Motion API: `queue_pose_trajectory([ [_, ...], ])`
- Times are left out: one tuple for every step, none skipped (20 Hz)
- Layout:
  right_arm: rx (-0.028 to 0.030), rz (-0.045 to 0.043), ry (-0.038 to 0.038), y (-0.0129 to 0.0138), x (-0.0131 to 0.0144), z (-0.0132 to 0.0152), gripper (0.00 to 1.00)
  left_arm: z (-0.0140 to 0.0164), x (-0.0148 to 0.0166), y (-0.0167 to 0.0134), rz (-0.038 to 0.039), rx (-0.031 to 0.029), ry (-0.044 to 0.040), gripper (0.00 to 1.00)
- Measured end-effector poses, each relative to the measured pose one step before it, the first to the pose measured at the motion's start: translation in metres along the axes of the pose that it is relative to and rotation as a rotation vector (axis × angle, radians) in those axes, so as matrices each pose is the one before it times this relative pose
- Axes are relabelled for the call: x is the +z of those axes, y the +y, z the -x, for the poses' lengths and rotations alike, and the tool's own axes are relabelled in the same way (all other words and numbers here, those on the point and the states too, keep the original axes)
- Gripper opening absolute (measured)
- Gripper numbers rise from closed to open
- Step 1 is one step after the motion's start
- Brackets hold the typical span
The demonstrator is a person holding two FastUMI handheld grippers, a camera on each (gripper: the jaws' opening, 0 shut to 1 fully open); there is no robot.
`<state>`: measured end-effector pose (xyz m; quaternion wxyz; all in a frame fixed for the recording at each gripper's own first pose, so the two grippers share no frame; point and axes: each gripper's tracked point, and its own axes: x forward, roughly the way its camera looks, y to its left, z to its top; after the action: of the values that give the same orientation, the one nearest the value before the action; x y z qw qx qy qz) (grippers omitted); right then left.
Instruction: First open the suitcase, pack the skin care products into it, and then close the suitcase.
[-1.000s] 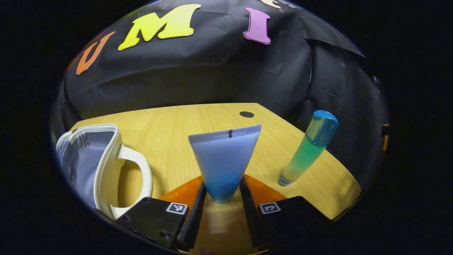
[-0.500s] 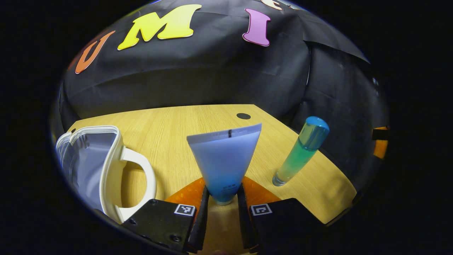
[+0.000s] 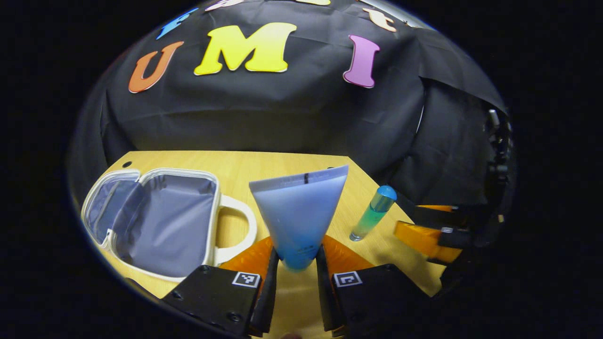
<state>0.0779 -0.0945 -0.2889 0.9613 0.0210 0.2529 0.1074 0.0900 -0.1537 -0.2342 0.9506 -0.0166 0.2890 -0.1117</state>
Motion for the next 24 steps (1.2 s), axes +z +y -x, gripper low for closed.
queue_pose_trajectory([
  [0.02071,0.00356,0.0169,0.00626,-0.00497,-0.01667,0.79,0.0113,0.00235,0.00628,0.00472,0.02277,-0.00525,0.42],
  [0.01844,-0.00213,0.01798,0.00416,-0.00433,-0.01217,0.79,0.00976,0.00129,0.00672,0.00271,0.02476,-0.00426,0.42],
  [0.00787,-0.00504,0.01471,0.00142,-0.00273,-0.01159,0.8,0.00915,0.00077,0.00896,0.00662,0.02433,-0.00343,0.42],
  [0.00311,-0.00662,0.01614,-0.00007,-0.00327,-0.01124,0.8,0.00847,0.00134,0.00742,0.01119,0.02018,-0.00376,0.43],
  [0.00579,-0.00786,0.01557,0.00084,-0.00256,-0.00901,0.77,0.00845,0.00169,0.00759,0.01621,0.01981,-0.0029,0.43],
  [0.00476,-0.00419,0.01133,0.00161,-0.00322,-0.00645,0.77,0.00621,0.0,0.0064,0.01714,0.01728,0.00077,0.43],
  [0.00334,0.00031,0.01203,0.00086,-0.00274,-0.00495,0.74,0.00533,-0.00129,0.00272,0.01246,0.01445,0.00325,0.43],
  [0.00236,0.00136,0.01257,0.00047,-0.00468,-0.00357,0.72,0.00578,0.00043,0.00717,0.00468,0.01489,0.00082,0.42],
  [0.00257,0.0026,0.01162,0.00103,-0.00286,-0.00356,0.72,0.00415,-0.00017,0.00631,0.00025,0.01014,0.00096,0.42],
  [-0.00541,-0.00231,0.0136,-0.00016,-0.00345,-0.00363,0.72,0.00352,0.00013,0.00671,-0.00032,0.01014,0.00149,0.42],
  [-0.00271,-0.00714,0.00908,0.00058,-0.00113,-0.00345,0.59,0.00362,0.00277,0.00956,0.00349,0.00588,-0.00075,0.42],
  [-0.00902,-0.00477,0.00609,-0.00049,-0.00114,-0.00134,0.61,0.00261,0.00107,0.00599,0.00949,0.00451,-0.00059,0.42],
  [-0.007,-0.0031,0.00149,0.00012,-0.0009,-0.00177,0.6,0.00216,-0.00069,0.0059,0.01004,0.00517,-0.00139,0.43],
  [-0.02267,0.00143,0.00037,-0.00479,-0.00074,-0.0011,0.61,0.00069,0.00048,0.00766,0.00809,0.00426,0.00028,0.43],
  [-0.0165,-0.00408,0.00162,-0.002,0.00112,-0.00258,0.49,-0.00004,-0.0012,0.00604,0.00435,0.00268,0.00693,0.43],
  [-0.01836,-0.00417,0.00122,-0.00191,0.00062,-0.00019,0.46,-0.0005,-0.00189,0.00433,0.00242,0.0032,0.00695,0.43],
  [-0.01748,0.0025,0.00148,-0.00127,0.00099,-0.00109,0.39,-0.00077,0.00115,0.00777,0.00243,-0.0006,0.00092,0.42],
  [-0.02347,0.00757,0.00775,-0.00225,-0.00094,0.00091,0.4,-0.0015,0.00285,0.0079,0.00053,0.00076,0.00047,0.42],
  [-0.01461,0.00392,0.00507,-0.00202,-0.00025,0.00397,0.38,-0.00228,0.00163,0.00751,0.00044,-0.00144,0.00355,0.42],
  [-0.0009,-0.0045,-0.00363,0.00189,0.0036,0.00549,0.37,-0.00201,0.00257,0.00704,0.00165,-0.00617,0.00409,0.42],
  [-0.0043,-0.00128,-0.00544,0.00026,0.00418,0.00982,0.35,-0.00268,0.00185,0.00753,0.00202,-0.00479,0.0025,0.42],
  [-0.00069,-0.0038,-0.00635,0.00013,0.00417,0.01228,0.35,-0.00461,0.00382,0.00796,-0.00163,-0.00409,-0.00003,0.42],
  [0.0041,-0.01155,-0.00826,0.00284,0.00712,0.01347,0.35,-0.00588,0.00526,0.00893,-0.00238,-0.00213,-0.00243,0.42],
  [0.00475,-0.01706,-0.01095,0.00463,0.00878,0.01634,0.35,-0.00648,0.00407,0.00893,-0.00256,-0.00216,-0.00204,0.42],
])
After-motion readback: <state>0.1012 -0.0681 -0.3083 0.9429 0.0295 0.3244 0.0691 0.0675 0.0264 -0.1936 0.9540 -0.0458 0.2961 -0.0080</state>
